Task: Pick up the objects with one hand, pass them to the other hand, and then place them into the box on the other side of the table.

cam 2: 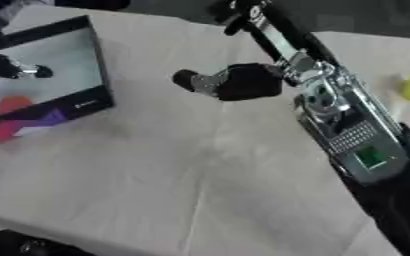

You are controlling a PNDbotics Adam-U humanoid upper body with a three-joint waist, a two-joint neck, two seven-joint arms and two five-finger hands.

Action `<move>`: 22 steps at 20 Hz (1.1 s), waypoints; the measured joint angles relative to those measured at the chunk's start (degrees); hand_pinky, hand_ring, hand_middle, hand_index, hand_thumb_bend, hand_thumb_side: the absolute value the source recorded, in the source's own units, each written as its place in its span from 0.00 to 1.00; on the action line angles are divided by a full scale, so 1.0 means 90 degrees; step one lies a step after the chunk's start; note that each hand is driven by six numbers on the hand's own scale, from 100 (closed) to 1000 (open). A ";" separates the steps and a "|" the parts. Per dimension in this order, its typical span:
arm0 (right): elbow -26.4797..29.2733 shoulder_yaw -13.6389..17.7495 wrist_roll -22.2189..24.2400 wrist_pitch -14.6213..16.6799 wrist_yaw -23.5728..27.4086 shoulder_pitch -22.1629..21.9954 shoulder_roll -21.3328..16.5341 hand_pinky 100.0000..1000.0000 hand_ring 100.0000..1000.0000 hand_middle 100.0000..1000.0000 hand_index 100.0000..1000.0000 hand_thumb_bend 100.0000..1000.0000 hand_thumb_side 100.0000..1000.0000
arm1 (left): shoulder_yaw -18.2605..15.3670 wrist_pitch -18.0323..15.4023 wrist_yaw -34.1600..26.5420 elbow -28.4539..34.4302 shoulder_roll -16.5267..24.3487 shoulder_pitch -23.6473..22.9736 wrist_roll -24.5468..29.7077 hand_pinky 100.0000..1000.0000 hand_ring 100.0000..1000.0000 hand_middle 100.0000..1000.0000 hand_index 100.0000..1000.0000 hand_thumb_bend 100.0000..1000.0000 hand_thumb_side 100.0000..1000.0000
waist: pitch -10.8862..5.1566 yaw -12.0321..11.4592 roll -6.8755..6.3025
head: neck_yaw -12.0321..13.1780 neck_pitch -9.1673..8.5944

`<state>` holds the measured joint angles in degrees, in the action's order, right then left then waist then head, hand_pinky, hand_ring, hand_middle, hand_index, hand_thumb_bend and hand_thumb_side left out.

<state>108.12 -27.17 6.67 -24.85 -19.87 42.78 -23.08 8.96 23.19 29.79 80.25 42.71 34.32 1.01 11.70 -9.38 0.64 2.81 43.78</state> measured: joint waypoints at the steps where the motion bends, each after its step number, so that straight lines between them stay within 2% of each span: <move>1: 0.0003 0.0027 -0.0022 0.0000 0.0001 -0.0001 -0.0002 0.85 0.73 0.73 0.81 0.60 0.38 | -0.0012 -0.0050 -0.0135 0.0105 -0.0003 -0.0006 -0.0095 0.77 0.67 0.62 0.76 0.90 0.35 | 0.0000 0.0002 0.0000 | -0.0088 0.0000; 8: 0.0035 0.0270 -0.0219 -0.0068 0.0064 0.0000 -0.0250 0.85 0.73 0.74 0.82 0.60 0.38 | -0.0070 -0.0503 -0.1514 0.1057 -0.0052 -0.0251 -0.0865 0.76 0.65 0.61 0.76 0.86 0.34 | 0.0000 0.0050 0.0000 | -0.0657 0.0000; 13: 0.0030 0.0525 -0.0381 -0.0119 0.0201 -0.0129 -0.0578 0.85 0.72 0.75 0.81 0.60 0.38 | -0.0113 -0.0677 -0.2186 0.1661 -0.0053 -0.0456 -0.1295 0.76 0.64 0.59 0.75 0.85 0.33 | 0.0000 0.0088 0.0000 | -0.1032 0.0000; 18: -0.0107 0.0911 -0.0729 -0.0171 0.0695 -0.0386 -0.1076 0.86 0.73 0.77 0.82 0.59 0.36 | -0.0157 -0.0752 -0.2562 0.2011 -0.0055 -0.0650 -0.1606 0.75 0.63 0.58 0.75 0.84 0.33 | 0.0000 0.0107 0.0000 | -0.1129 0.0000; 22: -0.0504 0.1193 -0.0795 0.0008 0.1096 -0.0349 -0.1420 0.87 0.74 0.78 0.83 0.58 0.38 | -0.0159 -0.0780 -0.2668 0.2116 -0.0057 -0.0704 -0.1688 0.75 0.63 0.57 0.75 0.84 0.33 | 0.0000 0.0107 0.0015 | -0.1178 0.0000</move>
<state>103.59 -16.43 -0.49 -24.77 -10.01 39.64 -35.86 7.53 16.17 5.78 99.29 42.19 27.98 -14.19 11.70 -8.42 0.77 -7.79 43.79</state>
